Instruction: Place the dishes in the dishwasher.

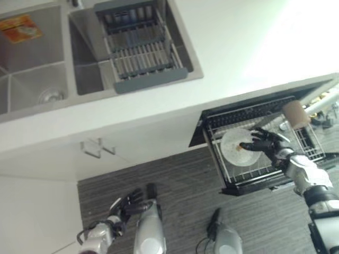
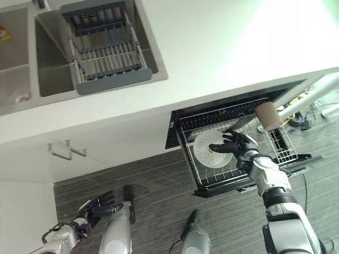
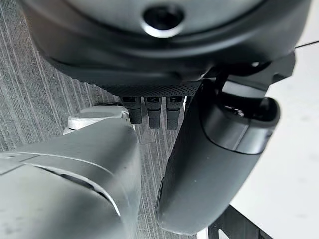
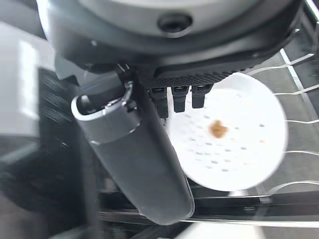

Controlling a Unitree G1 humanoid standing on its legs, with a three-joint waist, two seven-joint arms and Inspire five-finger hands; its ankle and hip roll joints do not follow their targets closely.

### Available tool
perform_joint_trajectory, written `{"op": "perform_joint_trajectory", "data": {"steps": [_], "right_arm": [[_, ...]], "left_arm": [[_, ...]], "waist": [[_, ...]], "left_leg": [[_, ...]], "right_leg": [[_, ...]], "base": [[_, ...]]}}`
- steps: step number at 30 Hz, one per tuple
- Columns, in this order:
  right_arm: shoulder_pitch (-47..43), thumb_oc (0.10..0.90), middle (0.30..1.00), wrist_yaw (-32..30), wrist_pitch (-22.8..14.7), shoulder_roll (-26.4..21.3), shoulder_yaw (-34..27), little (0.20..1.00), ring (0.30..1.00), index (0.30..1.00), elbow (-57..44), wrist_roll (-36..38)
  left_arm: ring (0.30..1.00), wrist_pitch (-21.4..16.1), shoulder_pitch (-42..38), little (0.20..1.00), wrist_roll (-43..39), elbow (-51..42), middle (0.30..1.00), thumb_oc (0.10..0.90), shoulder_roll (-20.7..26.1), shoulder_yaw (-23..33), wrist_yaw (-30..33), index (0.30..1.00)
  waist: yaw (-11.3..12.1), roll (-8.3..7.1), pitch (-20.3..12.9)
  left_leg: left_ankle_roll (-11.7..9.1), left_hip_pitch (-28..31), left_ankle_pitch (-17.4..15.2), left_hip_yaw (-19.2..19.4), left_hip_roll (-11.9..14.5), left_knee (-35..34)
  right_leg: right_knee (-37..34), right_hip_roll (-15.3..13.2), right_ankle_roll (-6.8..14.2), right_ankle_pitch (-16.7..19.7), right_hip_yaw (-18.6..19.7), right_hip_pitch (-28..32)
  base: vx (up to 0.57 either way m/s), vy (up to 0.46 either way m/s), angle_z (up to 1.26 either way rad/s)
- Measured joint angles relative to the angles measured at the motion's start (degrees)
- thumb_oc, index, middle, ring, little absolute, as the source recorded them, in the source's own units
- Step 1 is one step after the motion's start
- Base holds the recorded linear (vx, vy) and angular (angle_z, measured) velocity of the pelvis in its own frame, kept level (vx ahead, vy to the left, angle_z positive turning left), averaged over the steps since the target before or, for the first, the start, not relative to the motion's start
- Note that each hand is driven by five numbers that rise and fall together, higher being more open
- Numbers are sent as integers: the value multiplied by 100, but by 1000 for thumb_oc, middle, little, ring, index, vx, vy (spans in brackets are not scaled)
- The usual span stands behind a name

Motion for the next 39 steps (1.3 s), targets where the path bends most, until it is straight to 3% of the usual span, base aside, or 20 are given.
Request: {"op": "perform_joint_trajectory", "data": {"steps": [1, 4, 8, 11, 12, 17, 20, 28, 29, 30, 33, 39], "right_arm": [[184, 800, 900, -22, 11, -1, -218, 900, 900, 900, -199, 103], [815, 800, 900, -44, -4, -10, -781, 900, 900, 900, -899, 299], [1992, 800, 900, -116, -66, 156, -1667, 900, 900, 900, -1819, 1120], [2197, 800, 900, -283, -293, 311, -1889, 900, 900, 900, -2052, 1459], [2242, 800, 900, -411, -544, 311, -1935, 900, 900, 900, -2055, 1557], [2407, 800, 900, -969, -1020, 321, -2330, 900, 900, 900, -1943, 2024], [2387, 800, 900, -1432, -1341, 403, -2640, 900, 900, 900, -1204, 2519], [2244, 800, 900, -1665, -825, 539, -2424, 900, 900, 900, 522, 3452], [2151, 753, 829, -1682, -760, 551, -2372, 829, 829, 829, 823, 3648], [2061, 621, 632, -1721, -733, 557, -2313, 632, 632, 632, 1093, 3758], [1955, 400, 300, -1867, -428, 598, -2259, 300, 300, 300, 1575, 4177], [1617, 400, 300, -1908, -185, 584, -2270, 300, 300, 300, 2442, 4516]], "left_arm": [[900, -8, 23, 900, 0, 0, 900, 800, -20, 46, 9, 900], [900, -10, 130, 900, 58, 30, 900, 800, -38, 167, 101, 900], [900, -115, 244, 900, 273, 202, 900, 800, -231, 326, 113, 900], [900, -168, 349, 900, 406, 389, 900, 800, -327, 320, 109, 900], [900, -215, 348, 900, 436, 430, 900, 800, -396, 327, 106, 900], [900, -255, 331, 900, 437, 488, 900, 800, -605, 297, 107, 900], [900, -250, 490, 900, 439, 619, 900, 800, -702, 208, 117, 900], [900, -224, 540, 900, 499, 678, 900, 800, -728, -30, 107, 900], [900, -225, 550, 900, 503, 689, 900, 800, -728, -37, 103, 900], [900, -225, 550, 900, 506, 732, 900, 800, -728, -52, 96, 900], [900, -214, 562, 900, 511, 868, 900, 800, -723, -137, 91, 900], [900, -223, 563, 900, 644, 1075, 900, 800, -712, -138, 68, 900]], "waist": [[-4, -3, 1], [-342, -47, -4], [-660, -54, -54], [-954, -45, -259], [-1022, -9, -405], [-1096, 217, -756], [-1089, 335, -885], [-921, 538, -1035], [-861, 576, -1059], [-840, 600, -1083], [-600, 670, -1200], [-423, 606, -1346]], "left_leg": [[-13, 37, -11, 57, 33, -13], [-39, 104, -29, 142, 131, -8], [-123, 419, -68, 462, 304, -111], [-179, 538, -105, 651, 339, -136], [-207, 568, -125, 745, 346, -133], [-237, 678, -164, 873, 352, -187], [-211, 800, -185, 978, 390, -235], [-206, 862, -62, 954, 372, -414], [-199, 865, -58, 929, 356, -419], [-193, 873, -53, 898, 340, -424], [-191, 882, -52, 819, 292, -435], [-169, 953, -33, 641, 217, -513]], "right_leg": [[-14, 21, -15, 0, 52, -11], [-44, 98, -40, 6, 137, -20], [-103, 230, -48, 25, 399, -23], [-139, 246, -52, 32, 556, -46], [-149, 245, -51, 42, 639, -104], [-173, 250, -47, 46, 742, -113], [-170, 281, -51, 33, 833, -101], [-71, 282, -78, -13, 811, -117], [-63, 270, -72, -18, 790, -91], [-64, 259, -61, -28, 757, -48], [-42, 207, -38, -72, 654, 30], [40, 133, -24, -231, 390, 290]], "base": [[-7, 4, -26], [3, 0, -25], [9, 35, -39], [8, 61, -31], [21, 70, -32], [31, 41, -14], [55, 24, -13], [21, -10, 2], [49, -25, 10], [42, -21, 24], [65, -23, 17], [57, -30, 26]]}}
